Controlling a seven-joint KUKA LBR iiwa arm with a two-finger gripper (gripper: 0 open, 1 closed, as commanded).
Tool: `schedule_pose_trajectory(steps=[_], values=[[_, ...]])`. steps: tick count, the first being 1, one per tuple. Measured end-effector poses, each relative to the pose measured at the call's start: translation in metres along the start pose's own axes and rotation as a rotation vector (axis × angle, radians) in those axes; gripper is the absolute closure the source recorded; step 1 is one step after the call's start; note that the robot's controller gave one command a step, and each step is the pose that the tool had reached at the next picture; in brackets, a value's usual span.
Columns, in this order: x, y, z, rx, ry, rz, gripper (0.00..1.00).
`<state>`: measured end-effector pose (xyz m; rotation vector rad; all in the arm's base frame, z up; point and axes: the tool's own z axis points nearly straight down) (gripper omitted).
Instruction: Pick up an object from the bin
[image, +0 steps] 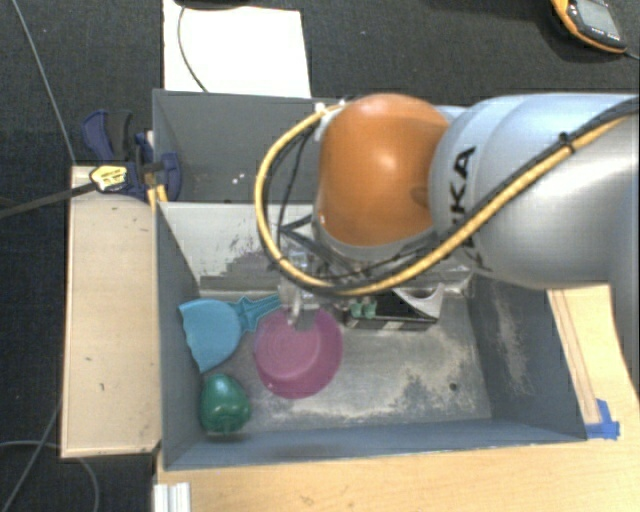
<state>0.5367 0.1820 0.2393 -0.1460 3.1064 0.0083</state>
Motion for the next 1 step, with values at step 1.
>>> schedule_pose_trajectory(steps=[1], values=[[-0.0155,0.0147,0.1053,0.0,-0.001,-0.02,1.0]])
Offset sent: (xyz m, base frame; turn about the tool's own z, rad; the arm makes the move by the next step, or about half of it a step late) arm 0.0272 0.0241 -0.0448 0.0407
